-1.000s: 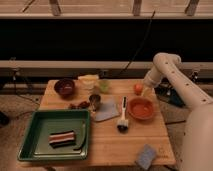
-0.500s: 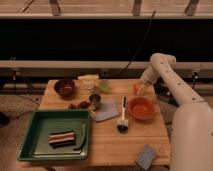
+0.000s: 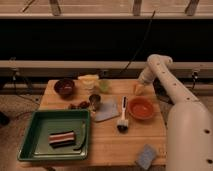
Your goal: Place apple in purple bowl
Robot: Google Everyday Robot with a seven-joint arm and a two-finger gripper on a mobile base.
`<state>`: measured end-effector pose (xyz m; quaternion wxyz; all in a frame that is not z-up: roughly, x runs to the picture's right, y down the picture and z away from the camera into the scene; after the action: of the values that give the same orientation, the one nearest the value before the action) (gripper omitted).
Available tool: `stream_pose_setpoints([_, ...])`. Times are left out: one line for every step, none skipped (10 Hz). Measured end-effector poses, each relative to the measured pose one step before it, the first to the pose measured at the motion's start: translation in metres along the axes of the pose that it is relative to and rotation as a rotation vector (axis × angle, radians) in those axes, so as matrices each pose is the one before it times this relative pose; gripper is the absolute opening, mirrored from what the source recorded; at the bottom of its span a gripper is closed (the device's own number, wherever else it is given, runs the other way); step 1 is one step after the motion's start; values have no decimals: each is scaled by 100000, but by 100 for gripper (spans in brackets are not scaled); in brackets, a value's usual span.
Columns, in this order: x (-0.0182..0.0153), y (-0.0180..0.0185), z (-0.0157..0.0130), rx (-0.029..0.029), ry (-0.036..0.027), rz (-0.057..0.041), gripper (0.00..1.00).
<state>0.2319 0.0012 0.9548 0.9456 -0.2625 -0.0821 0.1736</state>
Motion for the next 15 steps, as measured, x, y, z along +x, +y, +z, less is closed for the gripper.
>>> stream_pose_setpoints([75,-333,71,1136,592,133,65])
stream_pose_setpoints([150,-348,80,1024,709,53,65])
stream_pose_setpoints([251,-242,73,693,823,27,65])
stream_pose_setpoints([335,-283,137,592,1104,9,65])
stream_pose_setpoints([335,-119,145,74,904,-215,65])
stream_pose_setpoints([244,8,187,-343,765,-435,65])
stream_pose_setpoints([296,259,504,-1271,1054,-452,65])
stream_pose_setpoints([92,217,386,-1070,451,-237,64])
stream_pose_setpoints([62,254,460,-1455,387,-162,60])
stream_pose_setpoints([-34,250,574,-1749,115,-282,50])
stream_pose_setpoints([-90,102,358,-1572,-212,-123,38])
stream_pose_setpoints([29,101,226,-1222,-229,52,30])
stream_pose_setpoints([108,154,230,-1512,-420,-32,20])
stream_pose_setpoints([-51,55,-92,-1294,-1131,-109,8])
stream_pose_setpoints([-137,99,-453,-905,-957,-339,1])
